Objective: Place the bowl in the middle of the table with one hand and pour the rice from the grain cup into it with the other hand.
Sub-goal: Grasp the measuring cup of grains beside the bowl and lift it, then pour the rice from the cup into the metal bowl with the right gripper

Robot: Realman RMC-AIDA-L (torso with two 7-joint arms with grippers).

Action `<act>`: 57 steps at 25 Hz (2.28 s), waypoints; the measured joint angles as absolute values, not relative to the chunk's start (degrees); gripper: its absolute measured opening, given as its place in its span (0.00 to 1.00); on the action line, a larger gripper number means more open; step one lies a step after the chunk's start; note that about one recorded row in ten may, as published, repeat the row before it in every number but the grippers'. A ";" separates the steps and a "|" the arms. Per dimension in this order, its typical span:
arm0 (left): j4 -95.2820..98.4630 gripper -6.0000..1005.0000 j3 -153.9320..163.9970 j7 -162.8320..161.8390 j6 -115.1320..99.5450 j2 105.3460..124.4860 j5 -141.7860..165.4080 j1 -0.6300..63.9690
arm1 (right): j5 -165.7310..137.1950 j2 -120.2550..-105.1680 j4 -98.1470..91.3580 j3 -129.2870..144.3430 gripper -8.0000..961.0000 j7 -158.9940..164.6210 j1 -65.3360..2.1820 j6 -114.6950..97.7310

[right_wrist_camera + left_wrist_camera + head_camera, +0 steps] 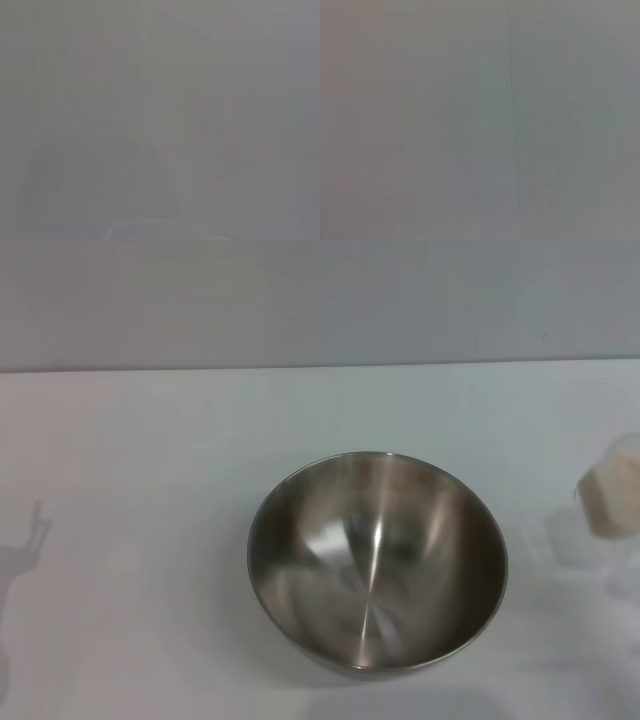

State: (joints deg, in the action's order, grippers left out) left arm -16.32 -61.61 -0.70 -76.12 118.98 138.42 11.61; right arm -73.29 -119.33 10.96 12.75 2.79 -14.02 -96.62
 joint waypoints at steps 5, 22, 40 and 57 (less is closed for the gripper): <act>-16.32 0.84 -61.19 -0.70 -75.50 119.00 138.36 11.74 | -73.29 -119.27 8.45 12.74 0.02 2.77 -17.91 -98.96; -16.57 0.84 -60.90 -0.70 -75.37 119.00 138.36 11.81 | -81.95 -119.50 13.98 15.26 0.02 -42.84 -31.38 -90.19; -16.74 0.84 -60.12 -0.70 -75.41 119.00 138.19 11.73 | -82.80 -119.71 22.32 15.32 0.02 -82.94 -30.78 -92.81; -16.78 0.84 -60.11 -0.72 -75.32 119.00 137.99 11.78 | -88.21 -119.82 24.26 15.00 0.02 -106.27 -29.43 -92.49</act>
